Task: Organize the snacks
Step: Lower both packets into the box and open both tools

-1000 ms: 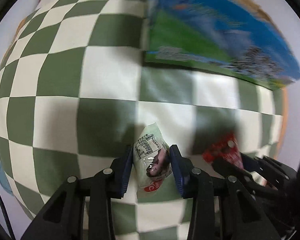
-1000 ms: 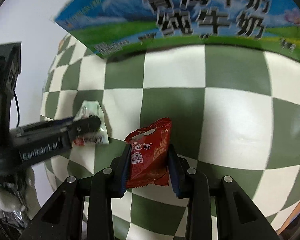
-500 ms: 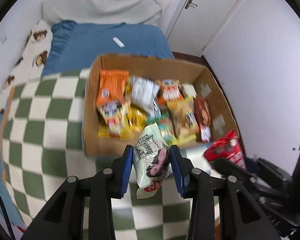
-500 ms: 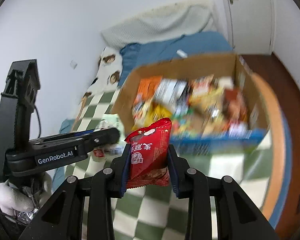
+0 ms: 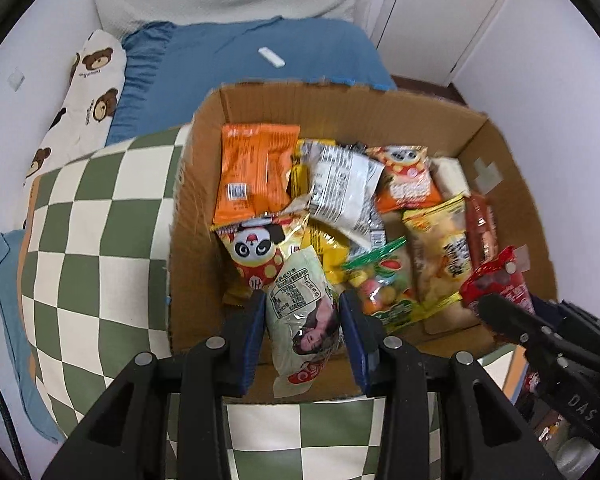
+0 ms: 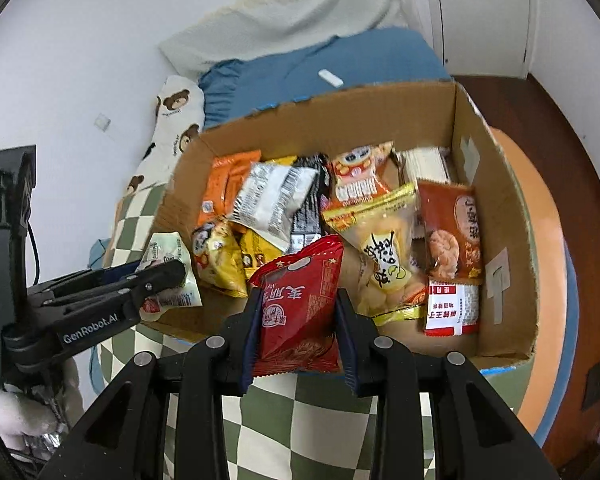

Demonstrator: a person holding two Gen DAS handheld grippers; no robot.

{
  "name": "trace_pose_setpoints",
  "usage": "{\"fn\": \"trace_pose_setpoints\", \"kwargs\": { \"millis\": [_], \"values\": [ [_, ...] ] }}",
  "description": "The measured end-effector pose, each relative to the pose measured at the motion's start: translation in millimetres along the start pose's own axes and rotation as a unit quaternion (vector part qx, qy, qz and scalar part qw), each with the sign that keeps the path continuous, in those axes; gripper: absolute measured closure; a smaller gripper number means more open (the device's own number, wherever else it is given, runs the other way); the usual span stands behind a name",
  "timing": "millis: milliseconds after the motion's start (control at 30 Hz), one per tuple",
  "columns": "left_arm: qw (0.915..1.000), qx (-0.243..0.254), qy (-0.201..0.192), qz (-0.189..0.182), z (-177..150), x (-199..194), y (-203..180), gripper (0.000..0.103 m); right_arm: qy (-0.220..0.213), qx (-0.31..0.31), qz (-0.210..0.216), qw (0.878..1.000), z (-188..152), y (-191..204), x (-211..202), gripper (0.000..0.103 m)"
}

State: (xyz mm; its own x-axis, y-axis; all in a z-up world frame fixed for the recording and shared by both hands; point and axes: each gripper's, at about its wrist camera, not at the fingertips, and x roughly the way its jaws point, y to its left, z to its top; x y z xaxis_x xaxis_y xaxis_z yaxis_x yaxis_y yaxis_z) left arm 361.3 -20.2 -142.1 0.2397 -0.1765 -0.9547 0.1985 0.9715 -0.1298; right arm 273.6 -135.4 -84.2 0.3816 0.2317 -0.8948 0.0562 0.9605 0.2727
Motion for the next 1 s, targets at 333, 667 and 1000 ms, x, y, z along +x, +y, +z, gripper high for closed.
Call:
{"fn": "trace_pose_setpoints", "kwargs": {
  "millis": [333,667,1000],
  "values": [
    [0.9996,-0.011,0.026,0.008,-6.4,19.6,-0.9,0.067,0.049,0.018,0.004,0.999,2.4,-13.2,28.5,0.059],
    [0.9990,-0.014,0.008,0.041,-5.2,10.6,-2.9,0.009,0.046,0.021,-0.074,0.996,5.2,-24.3,26.2,0.006],
    [0.9982,-0.016,-0.012,0.057,-9.7,3.2,-5.0,0.003,0.000,0.000,-0.155,0.988,4.6,-30.0,5.9,0.002]
  ]
}}
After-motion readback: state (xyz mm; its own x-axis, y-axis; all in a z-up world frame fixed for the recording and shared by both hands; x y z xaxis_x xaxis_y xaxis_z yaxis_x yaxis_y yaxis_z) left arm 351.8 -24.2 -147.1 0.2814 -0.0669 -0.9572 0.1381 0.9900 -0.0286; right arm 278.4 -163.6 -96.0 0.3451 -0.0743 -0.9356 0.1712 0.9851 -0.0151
